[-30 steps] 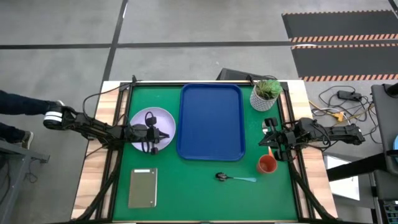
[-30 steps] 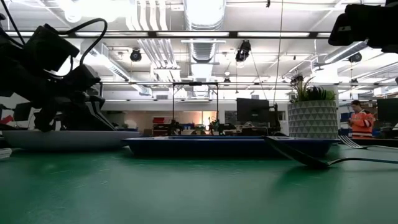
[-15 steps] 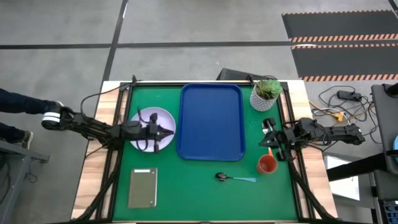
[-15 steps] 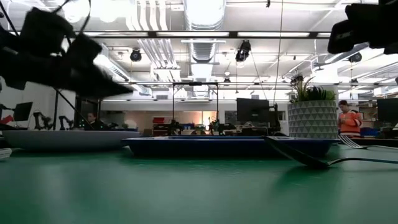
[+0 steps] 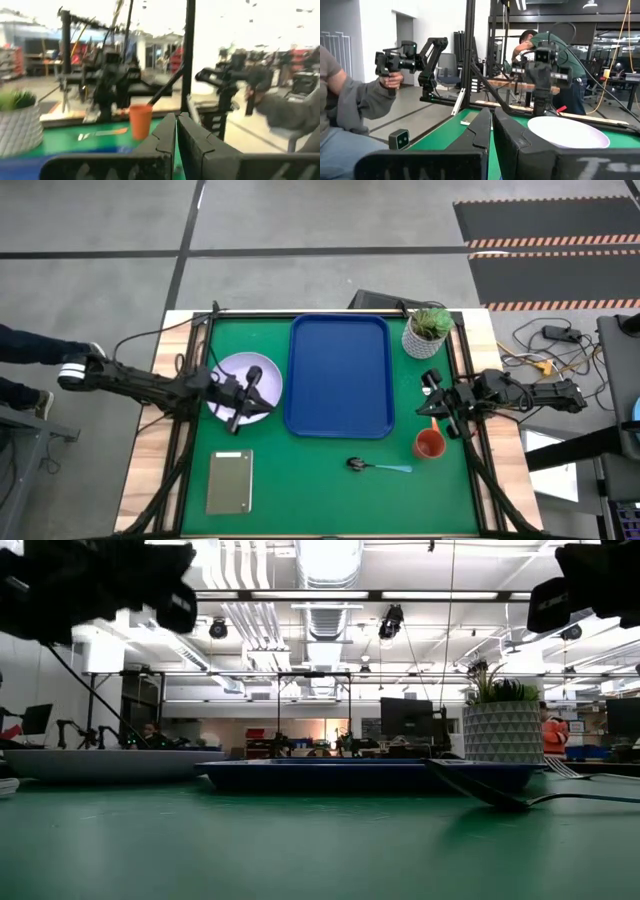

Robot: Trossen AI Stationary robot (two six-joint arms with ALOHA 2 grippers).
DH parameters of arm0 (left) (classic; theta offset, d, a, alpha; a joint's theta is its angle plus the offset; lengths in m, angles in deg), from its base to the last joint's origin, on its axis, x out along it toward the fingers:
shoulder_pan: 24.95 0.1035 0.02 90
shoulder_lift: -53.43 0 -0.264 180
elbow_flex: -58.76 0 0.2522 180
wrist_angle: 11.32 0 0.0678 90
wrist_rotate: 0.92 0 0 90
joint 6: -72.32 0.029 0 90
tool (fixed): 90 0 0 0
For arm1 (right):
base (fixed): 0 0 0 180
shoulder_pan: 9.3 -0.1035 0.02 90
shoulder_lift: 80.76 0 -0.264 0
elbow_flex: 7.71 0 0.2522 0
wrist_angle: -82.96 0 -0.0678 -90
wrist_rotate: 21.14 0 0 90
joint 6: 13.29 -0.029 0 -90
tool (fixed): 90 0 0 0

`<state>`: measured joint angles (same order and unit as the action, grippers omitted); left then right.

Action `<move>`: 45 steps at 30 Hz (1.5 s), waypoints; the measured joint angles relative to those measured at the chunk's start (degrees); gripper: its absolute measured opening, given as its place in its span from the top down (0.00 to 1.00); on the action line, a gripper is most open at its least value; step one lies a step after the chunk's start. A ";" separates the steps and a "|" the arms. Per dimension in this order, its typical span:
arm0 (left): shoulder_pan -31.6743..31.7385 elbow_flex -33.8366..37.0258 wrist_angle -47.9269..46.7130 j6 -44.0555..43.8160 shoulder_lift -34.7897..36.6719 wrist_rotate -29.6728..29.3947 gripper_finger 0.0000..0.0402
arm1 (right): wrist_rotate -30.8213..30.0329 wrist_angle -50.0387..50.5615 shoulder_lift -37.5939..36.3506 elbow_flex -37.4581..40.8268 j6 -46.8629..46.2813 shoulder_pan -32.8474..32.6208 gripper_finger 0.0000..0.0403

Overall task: Pick and place plate/cup/fork/spoon on tray
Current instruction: Put the green spoon on the blue serving tray

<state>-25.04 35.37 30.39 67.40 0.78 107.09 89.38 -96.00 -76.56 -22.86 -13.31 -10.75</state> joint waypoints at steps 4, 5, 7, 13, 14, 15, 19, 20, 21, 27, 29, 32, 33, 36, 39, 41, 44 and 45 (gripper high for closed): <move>-0.14 -2.92 -0.52 -3.80 1.62 1.93 1.00 | -0.69 -0.05 0.02 0.00 -0.01 -0.02 0.98; -0.21 -3.73 -0.50 -3.86 1.88 3.22 1.00 | -0.97 -0.03 0.02 0.00 0.01 0.00 0.98; -0.67 -5.47 -0.54 -4.00 2.16 5.68 1.00 | -1.03 -0.05 0.02 0.00 0.00 0.00 0.98; -2.15 -10.01 -0.49 -3.79 2.11 7.50 1.00 | -5.16 -4.83 0.02 0.00 1.52 -0.01 0.98; -2.15 -10.39 -0.49 -3.77 2.10 7.49 1.00 | -6.61 -6.29 0.02 0.00 2.07 0.00 0.98; -2.15 -10.81 -0.48 -3.77 2.08 7.49 1.00 | -8.01 -7.65 0.02 0.00 2.18 -0.02 0.98; -2.15 -11.67 -0.38 -3.77 2.08 7.47 1.00 | -13.48 -12.42 0.02 0.00 2.99 -0.01 0.98; -2.15 -11.76 -0.12 -3.76 2.11 7.47 1.00 | -15.00 -13.50 0.02 0.00 4.02 0.00 0.98; -2.15 -11.77 0.12 -3.77 2.11 7.45 1.00 | -16.27 -14.54 0.02 0.00 4.73 0.00 0.98; -2.15 -11.72 3.06 -3.75 1.04 7.25 1.00 | -17.61 -20.16 0.02 0.00 7.77 0.00 0.98; -2.16 -11.85 3.18 -3.76 0.41 7.17 1.00 | -17.60 -21.93 0.02 -0.02 6.95 0.00 0.98; -2.28 -11.94 3.70 -3.79 -1.06 6.93 1.00 | -17.61 -21.91 0.24 -0.59 6.03 0.00 0.98; -2.34 -11.94 4.61 -3.81 -1.76 6.78 1.00 | -17.60 -21.94 0.48 -0.81 6.02 0.00 0.98; -2.79 -12.07 9.82 -3.81 -4.61 5.09 1.00 | -17.59 -21.94 1.32 -1.35 6.39 0.00 0.98; -4.26 -13.65 17.17 -3.82 -8.96 2.22 1.00 | -17.59 -21.91 2.21 -2.37 8.22 0.00 0.98; -5.38 -15.81 20.00 -3.82 -12.12 1.04 1.00 | -17.59 -21.87 2.60 -3.29 9.42 0.00 0.98; -6.87 -20.44 19.86 -5.14 -16.97 -0.65 1.00 | -17.59 -21.72 3.21 -4.80 11.34 0.00 0.98; -7.20 -22.13 19.50 -6.38 -18.64 -1.15 1.00 | -17.57 -21.63 3.39 -5.32 11.54 0.00 0.98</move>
<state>-32.24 13.25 49.89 61.02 -17.86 105.95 71.80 -117.62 -73.17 -28.18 -1.77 -10.75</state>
